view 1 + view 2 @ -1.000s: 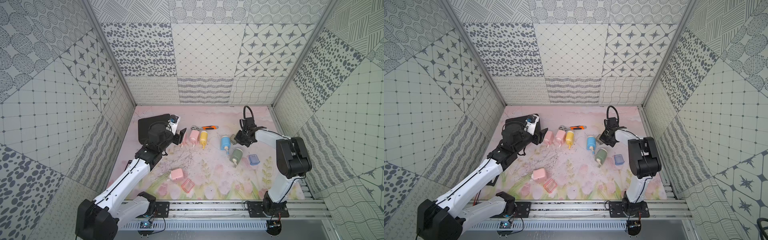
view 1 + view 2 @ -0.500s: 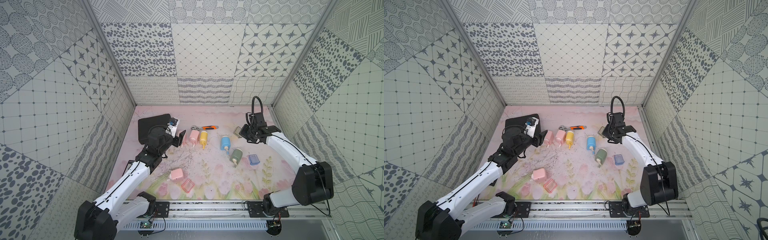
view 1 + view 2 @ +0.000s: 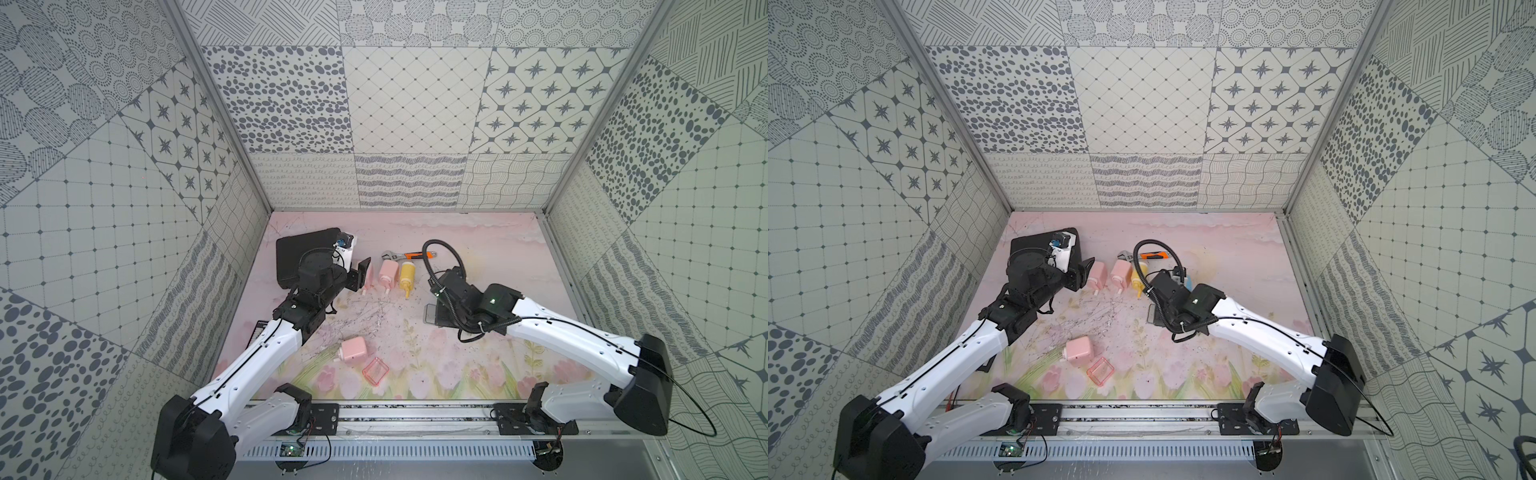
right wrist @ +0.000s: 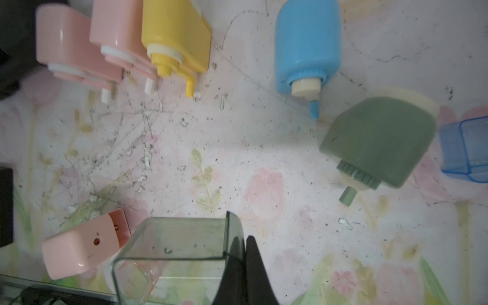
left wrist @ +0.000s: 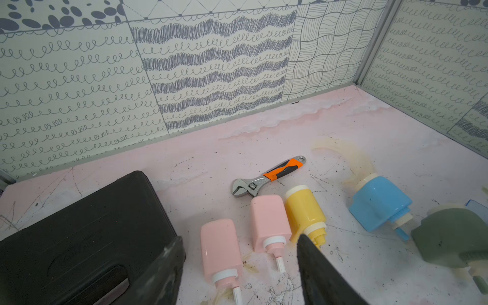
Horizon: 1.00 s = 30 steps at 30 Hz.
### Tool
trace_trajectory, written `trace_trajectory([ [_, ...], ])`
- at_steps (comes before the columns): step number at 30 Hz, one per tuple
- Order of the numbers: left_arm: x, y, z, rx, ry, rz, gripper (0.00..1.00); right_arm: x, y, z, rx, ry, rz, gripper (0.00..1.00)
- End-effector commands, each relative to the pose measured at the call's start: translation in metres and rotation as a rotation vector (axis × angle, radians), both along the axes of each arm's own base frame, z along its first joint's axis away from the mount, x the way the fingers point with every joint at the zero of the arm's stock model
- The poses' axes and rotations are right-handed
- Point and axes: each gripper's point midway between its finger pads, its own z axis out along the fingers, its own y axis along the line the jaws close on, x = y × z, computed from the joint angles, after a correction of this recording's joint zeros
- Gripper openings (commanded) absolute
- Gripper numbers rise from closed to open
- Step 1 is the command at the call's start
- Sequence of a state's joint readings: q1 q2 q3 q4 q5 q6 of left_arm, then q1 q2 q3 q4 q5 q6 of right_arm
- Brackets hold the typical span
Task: Put the tray back into the pencil sharpener
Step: Place the container at the center of the board.
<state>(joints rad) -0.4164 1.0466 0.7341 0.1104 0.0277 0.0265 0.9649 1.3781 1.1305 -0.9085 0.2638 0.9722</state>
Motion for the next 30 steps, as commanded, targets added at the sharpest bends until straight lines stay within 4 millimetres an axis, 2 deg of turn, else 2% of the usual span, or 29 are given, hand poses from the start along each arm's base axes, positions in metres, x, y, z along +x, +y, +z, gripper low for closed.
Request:
trace_trajectory([
  [1,0.002,0.015,0.000,-0.036,0.031,0.094,0.67,-0.017,0.012,-0.035,-0.092,0.061,-0.006,0.00],
  [3,0.002,0.018,-0.001,-0.044,0.036,0.117,0.67,-0.022,0.021,-0.055,-0.086,0.094,-0.001,0.01],
  [6,0.002,0.021,-0.002,-0.052,0.045,0.135,0.67,-0.023,0.022,-0.077,-0.067,0.116,-0.030,0.01],
  [9,0.001,0.023,-0.005,-0.050,0.054,0.145,0.68,-0.019,0.010,-0.089,-0.082,0.135,-0.056,0.01],
  [11,0.002,0.024,-0.006,-0.040,0.058,0.151,0.68,-0.015,-0.004,-0.096,-0.107,0.150,-0.077,0.01],
  [14,0.001,0.025,-0.007,-0.040,0.063,0.154,0.68,-0.009,-0.024,-0.099,-0.161,0.163,-0.090,0.01],
  [19,0.001,0.024,-0.006,-0.038,0.065,0.151,0.68,-0.006,-0.037,-0.106,-0.223,0.185,-0.072,0.02],
  [25,0.002,0.025,-0.010,-0.024,0.072,0.155,0.68,-0.009,-0.035,-0.120,-0.245,0.235,-0.063,0.06],
  [30,0.004,0.032,-0.006,-0.009,0.073,0.196,0.67,-0.009,-0.030,-0.125,-0.235,0.246,-0.064,0.15],
])
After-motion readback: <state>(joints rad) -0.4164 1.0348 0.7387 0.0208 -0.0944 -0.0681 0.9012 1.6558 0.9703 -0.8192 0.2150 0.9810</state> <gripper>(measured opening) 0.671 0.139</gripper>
